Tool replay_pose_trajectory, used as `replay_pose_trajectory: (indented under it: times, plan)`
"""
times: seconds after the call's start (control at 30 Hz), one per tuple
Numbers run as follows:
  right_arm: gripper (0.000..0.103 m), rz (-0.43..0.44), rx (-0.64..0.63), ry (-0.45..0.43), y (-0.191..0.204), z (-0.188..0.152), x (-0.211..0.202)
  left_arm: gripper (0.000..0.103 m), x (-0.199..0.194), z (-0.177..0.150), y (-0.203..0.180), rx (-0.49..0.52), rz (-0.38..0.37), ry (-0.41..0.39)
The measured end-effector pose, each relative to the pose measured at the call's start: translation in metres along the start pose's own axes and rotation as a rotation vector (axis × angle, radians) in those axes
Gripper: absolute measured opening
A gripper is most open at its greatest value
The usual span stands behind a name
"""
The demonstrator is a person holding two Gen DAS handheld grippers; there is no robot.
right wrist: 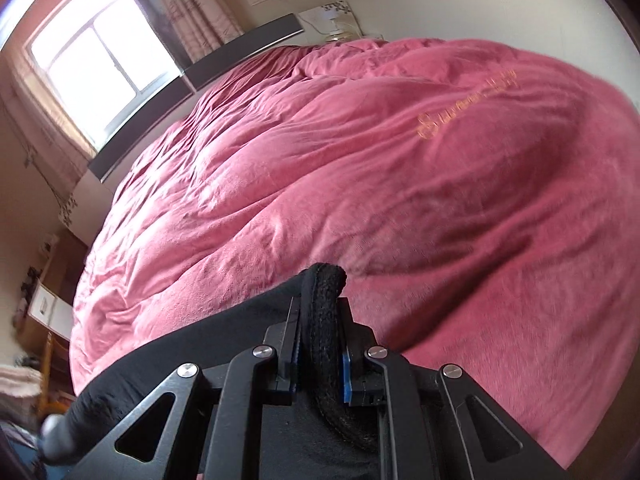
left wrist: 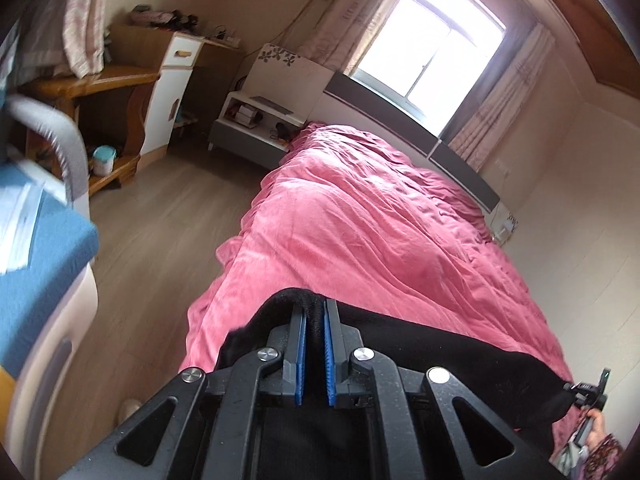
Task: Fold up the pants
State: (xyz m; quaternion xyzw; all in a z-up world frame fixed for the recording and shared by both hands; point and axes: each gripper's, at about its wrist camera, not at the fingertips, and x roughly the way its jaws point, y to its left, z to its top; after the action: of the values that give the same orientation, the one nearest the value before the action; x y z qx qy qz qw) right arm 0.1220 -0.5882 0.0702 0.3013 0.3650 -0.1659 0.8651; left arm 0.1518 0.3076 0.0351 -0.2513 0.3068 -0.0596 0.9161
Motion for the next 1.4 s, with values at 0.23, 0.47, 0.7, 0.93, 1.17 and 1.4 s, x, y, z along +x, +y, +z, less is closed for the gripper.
replay_pose_trajectory:
  times: [0.23, 0.47, 0.7, 0.93, 1.17, 1.4]
  plan:
    - [0.008, 0.031, 0.025, -0.026, 0.005, 0.023, -0.008, 0.007, -0.026, -0.022, 0.007, -0.035, -0.021, -0.016]
    - [0.001, 0.060, -0.086, -0.042, 0.022, 0.023, -0.017, 0.007, -0.038, -0.038, 0.005, -0.024, -0.019, -0.016]
    - [0.071, 0.043, 0.001, 0.147, 0.014, 0.008, 0.024, 0.007, -0.044, -0.058, 0.016, -0.114, -0.030, -0.018]
    - [0.067, 0.064, 0.199, 0.243, 0.038, 0.016, 0.080, 0.007, -0.047, -0.077, 0.027, -0.188, -0.026, -0.014]
    - [0.064, -0.047, 0.239, 0.385, 0.081, 0.014, 0.134, 0.007, -0.044, -0.088, 0.033, -0.211, -0.014, 0.005]
    - [0.024, -0.177, 0.225, 0.448, 0.085, 0.007, 0.149, 0.007, -0.040, -0.093, 0.038, -0.212, -0.019, 0.016]
